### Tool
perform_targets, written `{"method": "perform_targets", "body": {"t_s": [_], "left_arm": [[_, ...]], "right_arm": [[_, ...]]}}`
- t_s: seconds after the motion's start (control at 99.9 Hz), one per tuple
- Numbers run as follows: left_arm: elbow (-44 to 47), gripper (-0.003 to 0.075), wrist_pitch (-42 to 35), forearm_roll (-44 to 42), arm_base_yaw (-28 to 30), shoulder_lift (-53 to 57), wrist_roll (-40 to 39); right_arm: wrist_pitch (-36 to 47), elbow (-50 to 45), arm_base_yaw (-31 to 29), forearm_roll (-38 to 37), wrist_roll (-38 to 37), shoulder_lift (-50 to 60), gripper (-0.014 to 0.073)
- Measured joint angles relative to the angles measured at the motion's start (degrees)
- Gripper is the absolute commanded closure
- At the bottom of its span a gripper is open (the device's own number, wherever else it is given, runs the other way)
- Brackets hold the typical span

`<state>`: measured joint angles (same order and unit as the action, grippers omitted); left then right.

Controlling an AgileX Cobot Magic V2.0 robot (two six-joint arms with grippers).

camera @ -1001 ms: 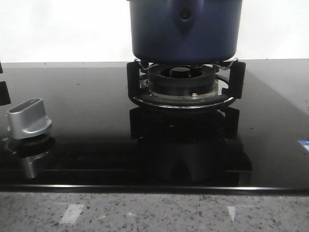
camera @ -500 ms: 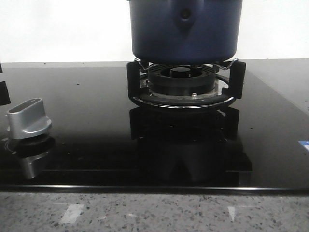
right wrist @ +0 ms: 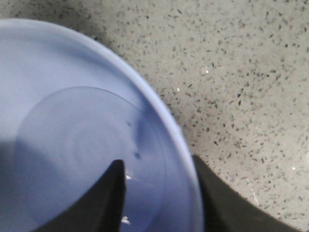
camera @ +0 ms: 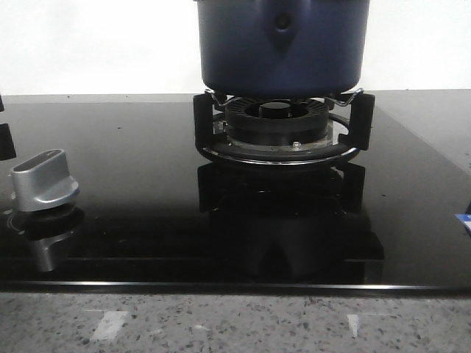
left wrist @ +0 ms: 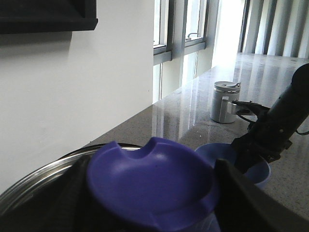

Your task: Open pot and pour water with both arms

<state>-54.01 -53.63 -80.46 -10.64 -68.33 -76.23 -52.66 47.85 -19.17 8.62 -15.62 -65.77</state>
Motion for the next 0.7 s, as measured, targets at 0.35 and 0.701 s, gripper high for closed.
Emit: {"method": "perform_targets", "body": {"t_s": [0.35, 0.701], "left_arm": [[0.0, 0.0406, 0.0, 0.0, 0.0, 0.0, 0.0], [0.0, 0.0406, 0.0, 0.0, 0.0, 0.0, 0.0]], "right_arm": [[0.2, -0.7, 0.0, 0.3, 0.0, -0.1, 0.0645], [0.1, -0.6, 0.0, 1.5, 0.6, -0.1, 0.0666]]}}
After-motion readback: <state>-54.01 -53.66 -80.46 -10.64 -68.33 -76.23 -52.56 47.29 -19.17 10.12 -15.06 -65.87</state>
